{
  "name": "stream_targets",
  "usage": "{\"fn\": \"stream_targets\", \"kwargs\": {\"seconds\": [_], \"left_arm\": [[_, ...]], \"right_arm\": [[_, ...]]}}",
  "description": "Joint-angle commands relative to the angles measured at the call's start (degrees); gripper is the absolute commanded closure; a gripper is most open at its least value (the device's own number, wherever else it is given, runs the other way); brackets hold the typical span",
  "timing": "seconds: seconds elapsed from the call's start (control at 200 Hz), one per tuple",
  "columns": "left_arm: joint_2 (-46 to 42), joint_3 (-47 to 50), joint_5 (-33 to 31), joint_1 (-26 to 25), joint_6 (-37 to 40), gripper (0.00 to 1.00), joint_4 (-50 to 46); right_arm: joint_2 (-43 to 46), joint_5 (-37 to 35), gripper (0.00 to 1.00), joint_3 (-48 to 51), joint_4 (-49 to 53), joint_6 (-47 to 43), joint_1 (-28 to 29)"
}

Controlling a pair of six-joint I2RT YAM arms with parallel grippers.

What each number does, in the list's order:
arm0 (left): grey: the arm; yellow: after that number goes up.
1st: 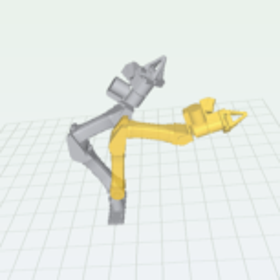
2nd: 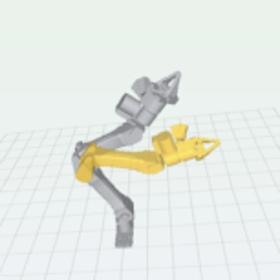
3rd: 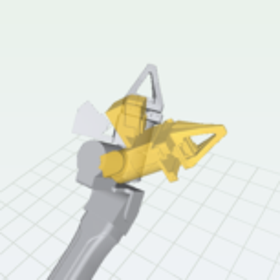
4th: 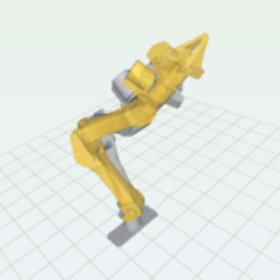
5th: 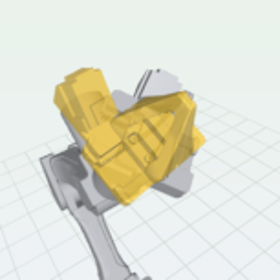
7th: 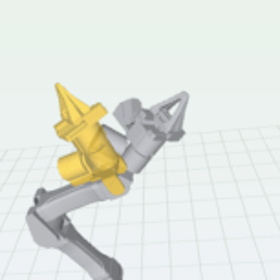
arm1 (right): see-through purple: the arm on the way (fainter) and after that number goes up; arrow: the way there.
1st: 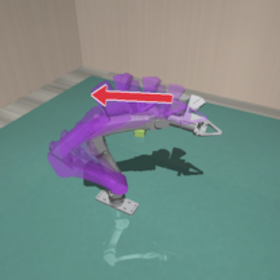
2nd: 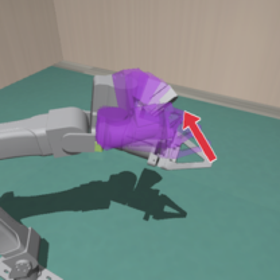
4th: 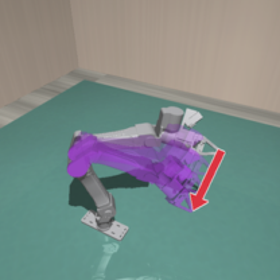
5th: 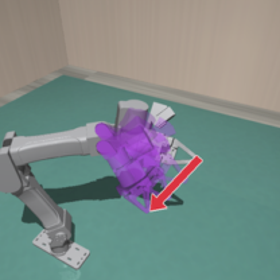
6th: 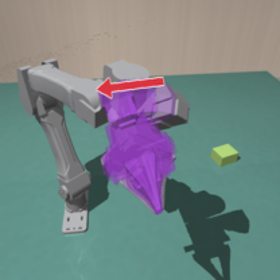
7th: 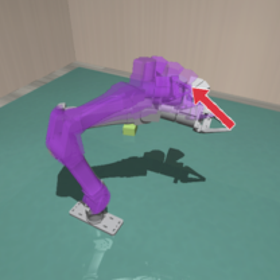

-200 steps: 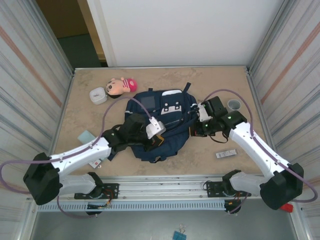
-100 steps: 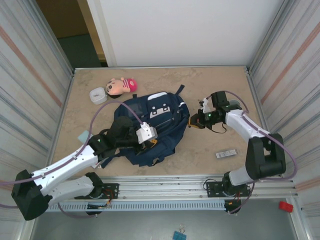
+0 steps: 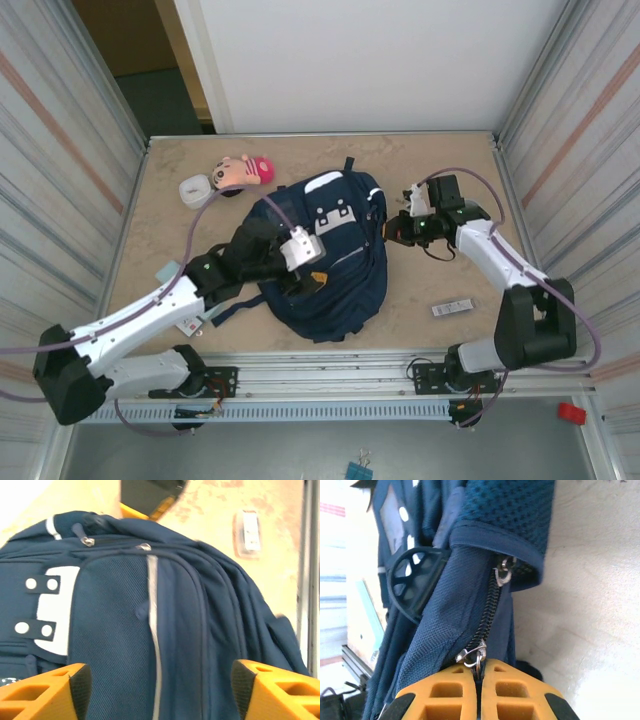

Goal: Pack books, pencil case, and school supplies into a backpack

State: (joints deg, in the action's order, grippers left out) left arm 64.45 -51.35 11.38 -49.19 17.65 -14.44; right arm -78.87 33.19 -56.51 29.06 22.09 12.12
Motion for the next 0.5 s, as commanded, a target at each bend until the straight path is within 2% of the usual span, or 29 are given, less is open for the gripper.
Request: {"fn": "stream_targets", "kwargs": {"seconds": [0.0,0.11,0.205,0.316,0.381,0.496], "left_arm": [[3.05,-5.81,-6.88,-3.96,-1.48,0.22,-1.32],[8.58,-9.92,-6.28,-6.59,-3.95,0.19,-0.4],[14.04,-12.66,-8.59,-8.04,-8.18,0.18,-0.24],[18.39,-13.59,-9.27,-8.47,-13.42,0.22,0.35],[20.01,-13.45,-8.78,-8.47,-15.24,0.29,0.56],[20.79,-11.54,-10.49,-8.47,-14.61,0.64,0.38]], "right_arm": [[5.78,0.37,1.0,-3.45,5.02,-2.88,2.74],[7.05,0.12,1.0,-4.97,8.27,-2.42,4.41],[7.19,-0.14,1.0,-6.62,10.43,-2.22,6.01],[6.84,0.97,1.0,-8.44,12.6,-2.94,7.64],[6.49,2.68,1.0,-9.31,13.73,-3.89,8.02],[6.16,3.98,1.0,-10.75,17.04,-7.75,7.86]]}}
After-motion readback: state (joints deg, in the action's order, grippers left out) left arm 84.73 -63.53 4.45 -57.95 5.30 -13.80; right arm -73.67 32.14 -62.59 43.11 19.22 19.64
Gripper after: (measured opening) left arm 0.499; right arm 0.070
